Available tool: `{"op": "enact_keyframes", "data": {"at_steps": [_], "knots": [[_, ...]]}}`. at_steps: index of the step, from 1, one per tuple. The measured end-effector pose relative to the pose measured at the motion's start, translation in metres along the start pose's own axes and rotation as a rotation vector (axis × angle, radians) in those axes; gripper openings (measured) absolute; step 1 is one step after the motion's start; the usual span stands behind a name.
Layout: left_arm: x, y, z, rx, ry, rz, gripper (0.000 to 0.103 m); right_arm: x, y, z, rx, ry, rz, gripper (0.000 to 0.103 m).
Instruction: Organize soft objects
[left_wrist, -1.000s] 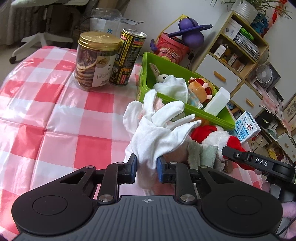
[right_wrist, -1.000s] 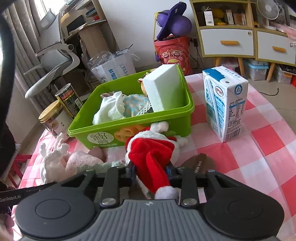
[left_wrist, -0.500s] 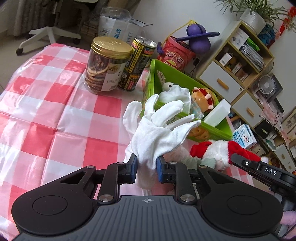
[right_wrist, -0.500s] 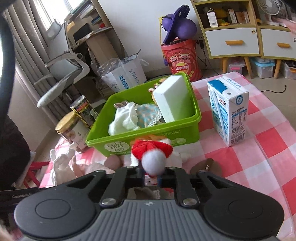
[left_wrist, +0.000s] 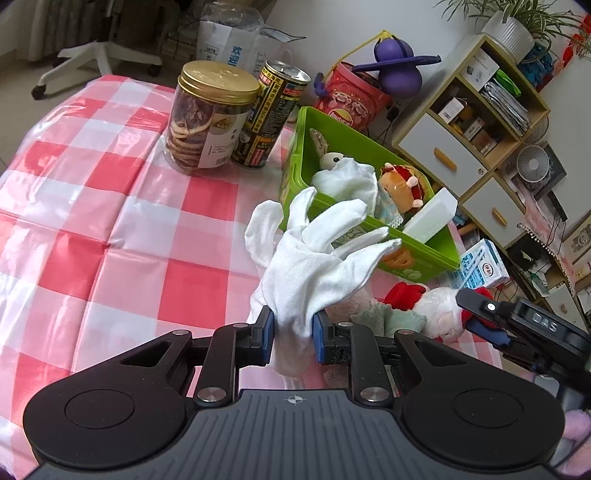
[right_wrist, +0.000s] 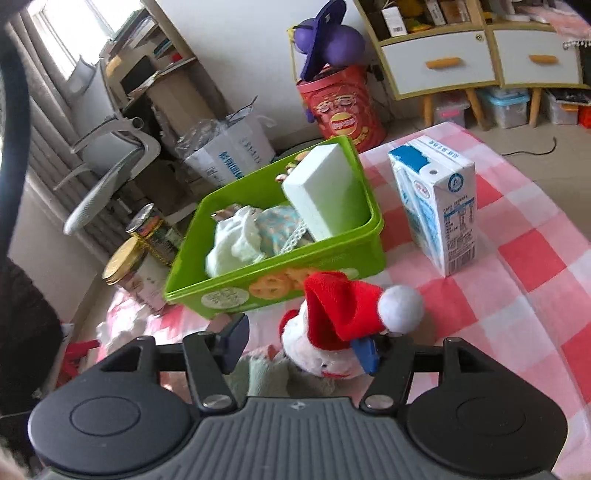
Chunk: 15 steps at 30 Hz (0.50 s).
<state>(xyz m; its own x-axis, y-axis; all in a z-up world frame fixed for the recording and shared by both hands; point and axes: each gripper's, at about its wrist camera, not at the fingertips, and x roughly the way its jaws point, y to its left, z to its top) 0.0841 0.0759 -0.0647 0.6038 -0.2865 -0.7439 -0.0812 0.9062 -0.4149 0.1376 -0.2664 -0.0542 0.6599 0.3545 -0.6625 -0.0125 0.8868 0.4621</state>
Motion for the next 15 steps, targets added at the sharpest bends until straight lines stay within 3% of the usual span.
{"op": "enact_keyframes", "data": {"at_steps": [4,7,11,15], "knots": [[0.002,-0.001,-0.002,0.006,0.009,0.005,0.02,0.011,0.0,0.0,-0.01,-0.018,-0.082,0.057],[0.003,-0.002,-0.001,0.011,0.012,0.009,0.02,0.016,-0.005,0.0,-0.014,-0.039,-0.124,0.04],[0.002,-0.003,-0.001,0.009,0.006,0.008,0.02,0.014,-0.014,0.004,0.008,-0.043,-0.104,0.028],[-0.003,-0.006,0.0,0.003,-0.005,-0.007,0.02,0.007,-0.012,0.006,-0.007,-0.04,-0.079,0.025]]}}
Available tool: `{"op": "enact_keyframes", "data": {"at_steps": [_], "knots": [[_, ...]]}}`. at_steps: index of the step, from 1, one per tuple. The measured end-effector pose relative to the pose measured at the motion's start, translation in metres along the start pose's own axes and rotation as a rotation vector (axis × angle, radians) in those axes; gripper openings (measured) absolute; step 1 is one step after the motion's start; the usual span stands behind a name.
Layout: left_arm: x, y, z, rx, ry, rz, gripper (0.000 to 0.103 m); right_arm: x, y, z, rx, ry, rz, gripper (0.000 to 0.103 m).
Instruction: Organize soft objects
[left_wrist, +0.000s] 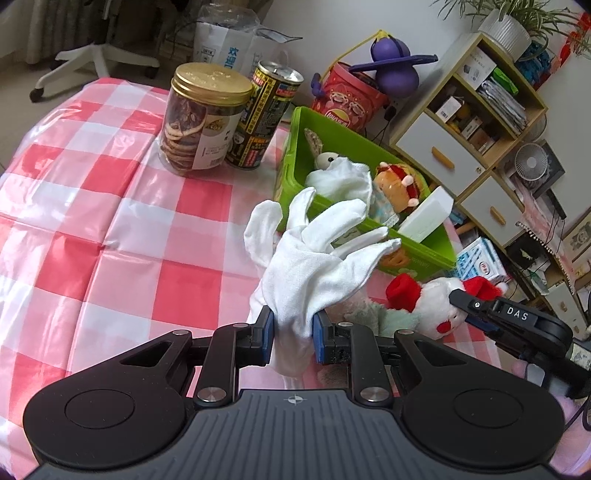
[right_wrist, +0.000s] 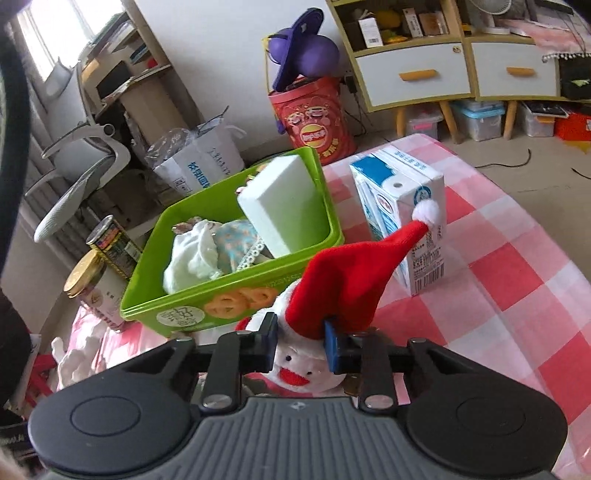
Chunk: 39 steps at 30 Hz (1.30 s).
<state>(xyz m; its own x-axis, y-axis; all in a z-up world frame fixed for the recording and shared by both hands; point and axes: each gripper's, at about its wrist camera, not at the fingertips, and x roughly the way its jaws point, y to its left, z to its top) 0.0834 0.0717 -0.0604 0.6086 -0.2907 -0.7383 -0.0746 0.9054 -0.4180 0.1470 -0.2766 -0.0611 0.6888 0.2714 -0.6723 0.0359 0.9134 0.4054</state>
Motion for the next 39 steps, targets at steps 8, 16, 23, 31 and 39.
{"op": "enact_keyframes", "data": {"at_steps": [8,16,23,31,39], "knots": [[-0.012,-0.016,0.008,0.039,-0.037,-0.005,0.02,-0.031,0.01,0.009,0.035,-0.068,0.092,0.024],[-0.014,-0.047,0.05,0.095,-0.1,-0.015,0.02,-0.044,0.036,0.038,-0.007,-0.175,0.117,0.024],[0.008,-0.08,0.087,0.216,-0.168,0.03,0.02,-0.022,0.052,0.056,0.023,-0.231,0.125,0.024],[0.07,-0.074,0.092,0.261,-0.14,0.107,0.021,0.021,0.057,0.056,0.023,-0.198,0.135,0.024],[0.104,-0.066,0.084,0.302,-0.113,0.149,0.021,0.053,0.063,0.046,-0.043,-0.149,0.121,0.024]]}}
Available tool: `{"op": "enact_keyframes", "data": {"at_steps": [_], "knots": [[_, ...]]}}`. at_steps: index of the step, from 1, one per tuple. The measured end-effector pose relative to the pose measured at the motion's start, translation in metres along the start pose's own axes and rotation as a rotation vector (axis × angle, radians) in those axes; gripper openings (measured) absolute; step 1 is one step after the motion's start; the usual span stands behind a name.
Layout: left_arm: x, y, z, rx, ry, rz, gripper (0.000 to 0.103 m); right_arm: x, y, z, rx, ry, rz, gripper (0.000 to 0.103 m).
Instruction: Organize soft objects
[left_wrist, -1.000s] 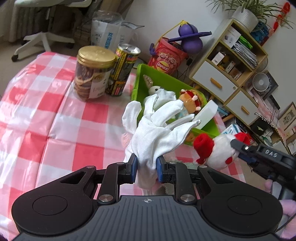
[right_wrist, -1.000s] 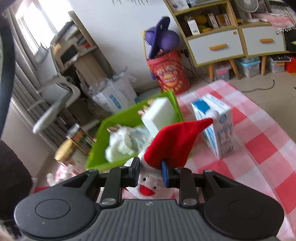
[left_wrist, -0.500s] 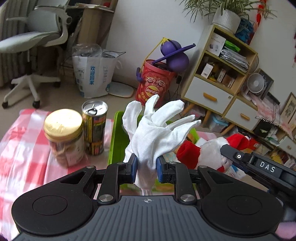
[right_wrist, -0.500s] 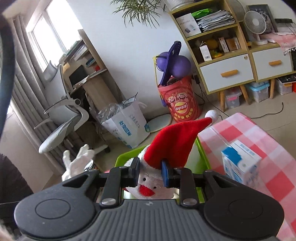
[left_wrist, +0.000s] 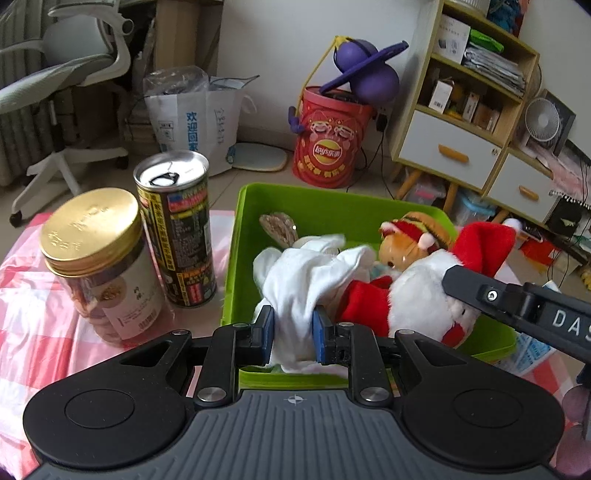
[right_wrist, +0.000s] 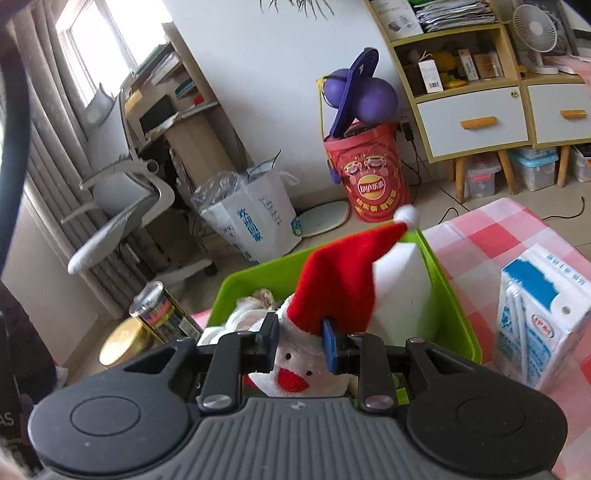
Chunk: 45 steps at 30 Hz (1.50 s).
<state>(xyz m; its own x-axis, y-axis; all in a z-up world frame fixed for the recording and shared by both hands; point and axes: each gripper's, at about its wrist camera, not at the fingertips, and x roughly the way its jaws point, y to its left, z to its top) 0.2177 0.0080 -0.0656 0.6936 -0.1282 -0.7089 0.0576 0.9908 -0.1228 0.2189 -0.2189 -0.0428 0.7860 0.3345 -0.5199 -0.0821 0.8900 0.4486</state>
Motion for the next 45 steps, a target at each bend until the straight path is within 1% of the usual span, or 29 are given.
{"op": "enact_keyframes", "data": {"at_steps": [3,6,11,13,15,16,18,20,21,23,25,27,29,30,32,35,40,41,45], "knots": [[0.011,-0.001,-0.001,0.017,0.032,0.025,0.021,0.005,0.0,-0.005,-0.015,0.01,-0.002,0.025],[0.019,0.0,-0.003,0.009,0.049,0.03,0.022,0.009,0.0,-0.007,-0.03,0.03,-0.006,0.025],[0.017,-0.001,-0.005,0.016,0.048,0.031,0.025,0.013,0.001,-0.015,-0.061,0.061,-0.009,0.026],[0.014,-0.003,-0.005,0.02,0.044,0.026,0.028,0.013,0.001,-0.013,-0.054,0.066,-0.006,0.026],[0.01,-0.005,-0.004,0.033,0.039,0.024,0.029,0.009,-0.002,-0.008,-0.02,0.076,0.005,0.026],[0.009,-0.008,-0.002,0.041,0.036,0.028,0.031,0.008,-0.005,-0.005,0.013,0.085,0.018,0.027],[0.004,-0.011,-0.001,0.051,0.032,0.032,0.039,0.003,-0.013,0.001,0.083,0.101,0.047,0.031],[-0.002,-0.012,0.001,0.052,0.019,0.029,0.055,-0.005,-0.019,0.007,0.112,0.099,0.045,0.036],[-0.007,-0.013,0.001,0.053,0.013,0.027,0.058,-0.01,-0.022,0.01,0.115,0.091,0.035,0.037],[-0.015,-0.013,0.002,0.053,0.007,0.023,0.063,-0.02,-0.025,0.014,0.125,0.08,0.021,0.046],[-0.025,-0.011,0.002,0.046,0.005,0.021,0.069,-0.03,-0.028,0.018,0.141,0.077,0.015,0.052],[-0.035,-0.009,0.001,0.039,-0.005,0.017,0.074,-0.039,-0.029,0.021,0.143,0.074,0.012,0.052],[-0.046,-0.006,-0.002,0.033,-0.007,0.015,0.081,-0.049,-0.028,0.024,0.125,0.081,0.005,0.052],[-0.051,-0.005,-0.003,0.032,-0.009,0.014,0.081,-0.054,-0.027,0.025,0.117,0.085,-0.001,0.052],[-0.061,-0.001,-0.008,0.029,-0.002,0.015,0.083,-0.065,-0.026,0.026,0.1,0.089,-0.005,0.058],[-0.075,0.004,-0.016,0.022,0.008,0.018,0.086,-0.08,-0.024,0.027,0.071,0.095,-0.015,0.063],[-0.1,0.016,-0.031,0.011,0.009,0.02,0.091,-0.104,-0.019,0.022,0.024,0.11,-0.031,0.066],[-0.105,0.018,-0.034,0.012,0.013,0.021,0.093,-0.109,-0.018,0.02,0.013,0.112,-0.035,0.067],[-0.121,0.021,-0.049,0.029,0.022,0.015,0.096,-0.125,-0.015,0.011,-0.023,0.118,-0.043,0.071]]}}
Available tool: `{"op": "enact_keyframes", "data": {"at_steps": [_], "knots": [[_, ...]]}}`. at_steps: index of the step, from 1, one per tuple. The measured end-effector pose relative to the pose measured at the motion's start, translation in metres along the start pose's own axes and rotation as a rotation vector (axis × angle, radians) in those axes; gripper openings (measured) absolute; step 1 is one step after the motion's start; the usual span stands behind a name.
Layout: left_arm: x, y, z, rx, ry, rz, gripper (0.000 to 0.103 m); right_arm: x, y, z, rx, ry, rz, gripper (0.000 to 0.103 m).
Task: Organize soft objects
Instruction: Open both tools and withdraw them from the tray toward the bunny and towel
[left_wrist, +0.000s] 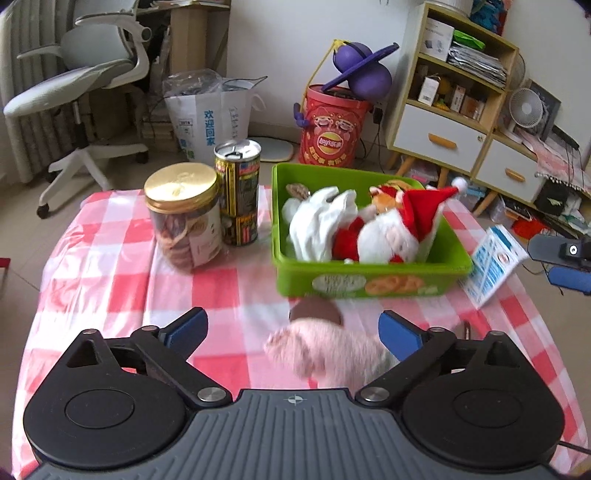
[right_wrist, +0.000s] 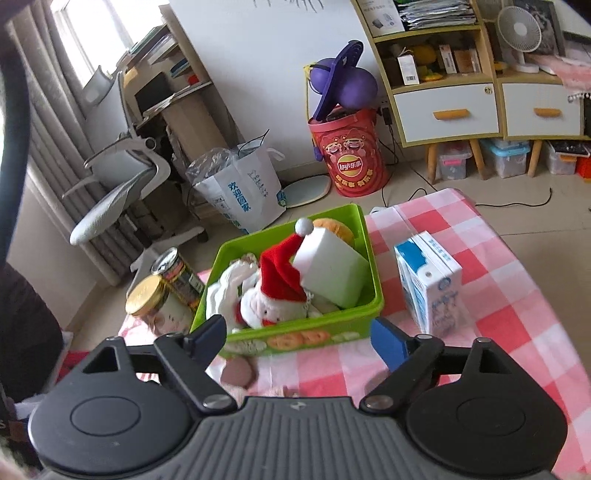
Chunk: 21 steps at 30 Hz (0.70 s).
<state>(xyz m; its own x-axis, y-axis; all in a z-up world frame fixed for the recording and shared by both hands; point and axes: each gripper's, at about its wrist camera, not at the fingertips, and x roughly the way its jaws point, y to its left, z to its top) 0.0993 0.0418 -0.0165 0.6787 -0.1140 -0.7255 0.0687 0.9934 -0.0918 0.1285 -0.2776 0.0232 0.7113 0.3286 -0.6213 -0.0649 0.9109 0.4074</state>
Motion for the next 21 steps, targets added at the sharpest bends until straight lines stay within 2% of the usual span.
{"op": "enact_keyframes", "data": {"at_steps": [6,12,17,21], "knots": [[-0.009,-0.002,-0.028,0.005,-0.002,-0.002,0.098,-0.01,-0.006,-0.024,-0.032,0.006,-0.012,0.075],[0.004,-0.007,-0.057,0.043,0.011,-0.008,0.098,0.002,-0.016,-0.053,-0.084,0.032,-0.068,0.075],[0.017,-0.004,-0.076,0.042,-0.004,-0.033,0.098,0.02,-0.01,-0.079,-0.229,0.095,-0.125,0.075],[0.025,0.006,-0.077,0.019,-0.013,-0.022,0.098,0.03,-0.005,-0.099,-0.339,0.138,-0.094,0.075]]}}
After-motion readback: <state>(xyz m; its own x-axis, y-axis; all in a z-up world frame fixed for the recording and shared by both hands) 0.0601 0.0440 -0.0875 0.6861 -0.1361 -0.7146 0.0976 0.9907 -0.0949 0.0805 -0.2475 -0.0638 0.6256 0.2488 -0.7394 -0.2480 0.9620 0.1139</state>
